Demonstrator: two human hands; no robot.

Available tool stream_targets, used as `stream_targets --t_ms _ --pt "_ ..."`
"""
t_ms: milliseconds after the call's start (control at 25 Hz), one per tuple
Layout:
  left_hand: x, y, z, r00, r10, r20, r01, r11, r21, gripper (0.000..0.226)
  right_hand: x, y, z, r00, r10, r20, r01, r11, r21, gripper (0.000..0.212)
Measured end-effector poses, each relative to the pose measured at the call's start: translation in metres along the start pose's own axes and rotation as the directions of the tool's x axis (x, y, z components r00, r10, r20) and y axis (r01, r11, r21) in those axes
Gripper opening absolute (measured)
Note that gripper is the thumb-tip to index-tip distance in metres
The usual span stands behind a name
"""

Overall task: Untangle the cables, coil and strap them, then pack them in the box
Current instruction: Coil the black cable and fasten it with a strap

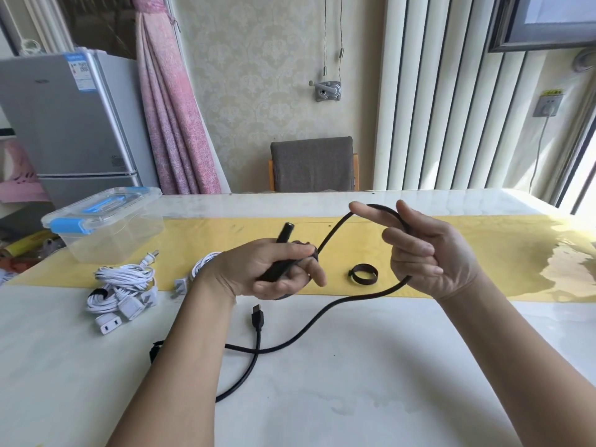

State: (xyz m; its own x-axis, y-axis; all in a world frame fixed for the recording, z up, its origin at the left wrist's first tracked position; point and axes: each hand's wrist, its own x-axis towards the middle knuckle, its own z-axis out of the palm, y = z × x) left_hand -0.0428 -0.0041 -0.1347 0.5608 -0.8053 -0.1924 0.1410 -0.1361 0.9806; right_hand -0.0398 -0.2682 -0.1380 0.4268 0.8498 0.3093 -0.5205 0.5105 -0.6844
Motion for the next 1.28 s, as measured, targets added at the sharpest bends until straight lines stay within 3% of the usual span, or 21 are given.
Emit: stream_targets --t_ms 120,200,360,440,520,600,680,760,880,960,1080,1280 --pt "0.012 -0.002 0.009 0.977 -0.078 -0.197 0.117 0.973 0.2 0.061 0.003 0.003 0.006 0.999 0.053 -0.014 -0.053 0.998 -0.045 0.05" --pt "0.023 -0.005 0.013 0.941 -0.052 -0.335 0.133 0.965 0.224 0.072 0.008 0.007 0.012 0.995 0.095 -0.026 -0.098 0.99 -0.103 0.048" --pt "0.046 -0.01 0.014 0.805 0.113 -0.583 -0.146 0.989 -0.009 0.071 0.016 0.023 0.037 0.97 0.083 -0.229 -0.185 0.862 -0.472 0.042" --pt "0.053 -0.012 0.011 0.73 0.103 -0.676 -0.224 0.97 -0.093 0.071 0.021 0.036 0.051 0.93 0.077 -0.359 -0.307 0.701 -0.644 0.036" --pt "0.057 -0.014 0.008 0.663 0.007 -0.749 -0.27 0.935 -0.23 0.067 0.026 0.049 0.055 0.868 0.013 -0.496 -0.459 0.401 -0.793 0.03" --pt "0.058 -0.015 0.005 0.662 -0.067 -0.747 -0.372 0.836 -0.404 0.057 0.029 0.06 0.052 0.825 -0.084 -0.559 -0.552 0.094 -0.829 0.032" --pt "0.056 -0.013 0.004 0.677 -0.076 -0.732 -0.486 0.7 -0.523 0.048 0.031 0.067 0.051 0.816 -0.139 -0.562 -0.573 -0.055 -0.818 0.037" --pt "0.052 -0.009 0.004 0.697 -0.008 -0.717 -0.568 0.605 -0.559 0.039 0.032 0.071 0.052 0.836 -0.154 -0.527 -0.545 -0.113 -0.831 0.041" --pt "0.036 0.001 0.004 0.778 0.129 -0.615 -0.596 0.461 -0.658 0.023 0.035 0.074 0.055 0.865 -0.067 -0.498 -0.501 -0.056 -0.863 0.044" --pt "0.023 0.006 0.005 0.872 0.265 -0.412 -0.489 0.409 -0.771 0.018 0.036 0.071 0.05 0.852 0.008 -0.524 -0.523 0.051 -0.851 0.048" --pt "0.007 0.013 0.011 0.898 0.388 -0.206 -0.4 0.527 -0.75 0.011 0.034 0.061 0.042 0.849 0.095 -0.519 -0.525 0.253 -0.813 0.047" --pt "-0.004 0.02 0.022 0.887 0.46 0.029 -0.322 0.663 -0.676 0.004 0.022 0.041 0.031 0.868 0.022 -0.497 -0.458 0.426 -0.78 0.05"
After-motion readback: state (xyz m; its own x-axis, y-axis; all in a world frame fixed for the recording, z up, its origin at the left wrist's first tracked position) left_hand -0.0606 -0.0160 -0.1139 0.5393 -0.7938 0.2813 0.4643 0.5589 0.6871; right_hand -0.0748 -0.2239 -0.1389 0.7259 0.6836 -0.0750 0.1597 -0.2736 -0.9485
